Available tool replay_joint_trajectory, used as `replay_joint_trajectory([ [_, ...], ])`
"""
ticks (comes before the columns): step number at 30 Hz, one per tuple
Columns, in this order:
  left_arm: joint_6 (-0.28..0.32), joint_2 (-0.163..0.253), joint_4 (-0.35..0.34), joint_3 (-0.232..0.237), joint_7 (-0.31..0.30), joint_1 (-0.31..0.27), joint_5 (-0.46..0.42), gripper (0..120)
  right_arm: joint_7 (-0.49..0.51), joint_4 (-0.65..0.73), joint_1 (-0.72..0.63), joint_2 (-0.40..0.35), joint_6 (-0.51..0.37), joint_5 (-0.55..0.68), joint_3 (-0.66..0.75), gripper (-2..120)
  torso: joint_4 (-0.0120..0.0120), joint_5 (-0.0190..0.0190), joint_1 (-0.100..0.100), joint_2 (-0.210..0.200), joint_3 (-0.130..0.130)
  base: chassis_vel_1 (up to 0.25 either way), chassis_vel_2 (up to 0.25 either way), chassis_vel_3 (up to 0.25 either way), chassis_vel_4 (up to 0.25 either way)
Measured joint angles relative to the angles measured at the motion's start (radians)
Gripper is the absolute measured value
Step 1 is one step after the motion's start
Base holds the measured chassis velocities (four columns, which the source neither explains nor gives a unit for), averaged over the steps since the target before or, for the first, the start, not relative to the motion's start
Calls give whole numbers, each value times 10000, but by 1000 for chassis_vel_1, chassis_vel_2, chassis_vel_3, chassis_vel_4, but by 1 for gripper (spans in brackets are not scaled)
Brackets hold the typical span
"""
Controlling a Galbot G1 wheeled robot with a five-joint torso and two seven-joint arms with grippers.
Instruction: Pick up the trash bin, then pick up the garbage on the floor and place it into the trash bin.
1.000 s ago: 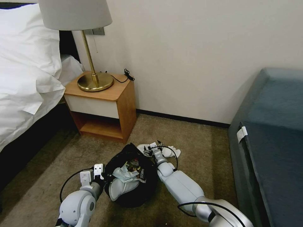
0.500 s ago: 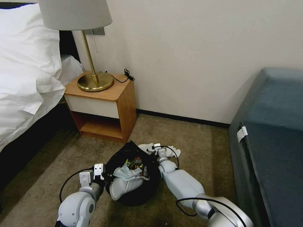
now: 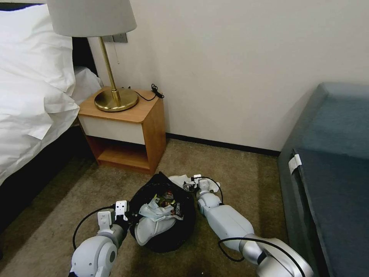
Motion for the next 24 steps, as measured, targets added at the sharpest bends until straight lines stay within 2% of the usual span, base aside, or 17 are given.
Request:
replay_joint_trajectory([
  [2, -3, 0, 0, 4, 2, 0, 9, 0, -13, 21, -31, -11, 13, -4, -23, 99, 0, 0, 0, 0, 0, 0, 0, 0, 0],
  [5, -7, -2, 24, 31, 9, -35, 19, 0, -79, 57, -103, -18, 111, -69, -87, 85, 0, 0, 0, 0, 0, 0, 0, 0, 0],
  [8, -8, -8, 41, 37, 9, -57, 21, 0, -98, 36, -113, -11, 165, -100, -100, 79, 0, 0, 0, 0, 0, 0, 0, 0, 0],
  [10, -9, -13, 66, 60, 9, -93, 21, 0, -127, -9, -128, -8, 248, -159, -115, 67, 0, 0, 0, 0, 0, 0, 0, 0, 0],
  [11, -9, -13, 66, 60, 9, -93, 21, 0, -127, -9, -128, -8, 248, -159, -115, 67, 0, 0, 0, 0, 0, 0, 0, 0, 0],
  [14, -21, -20, 82, 106, 17, -118, 26, 0, -163, -74, -132, -35, 360, -202, -112, 51, 0, 0, 0, 0, 0, 0, 0, 0, 0],
  [15, -21, -20, 82, 106, 17, -118, 26, 0, -163, -74, -132, -35, 360, -202, -112, 51, 0, 0, 0, 0, 0, 0, 0, 0, 0],
  [17, -31, -15, 83, 119, 30, -121, 28, 0, -182, -110, -131, -54, 442, -236, -99, 41, 0, 0, 0, 0, 0, 0, 0, 0, 0],
  [18, -31, -15, 83, 119, 30, -121, 28, 0, -182, -110, -131, -54, 442, -236, -99, 41, 0, 0, 0, 0, 0, 0, 0, 0, 0],
  [24, -48, 57, 79, 117, 49, -131, 29, 0, -185, -159, -122, -155, 537, -296, -62, 16, 0, 0, -1, 1, 0, 0, 0, 0, 0],
])
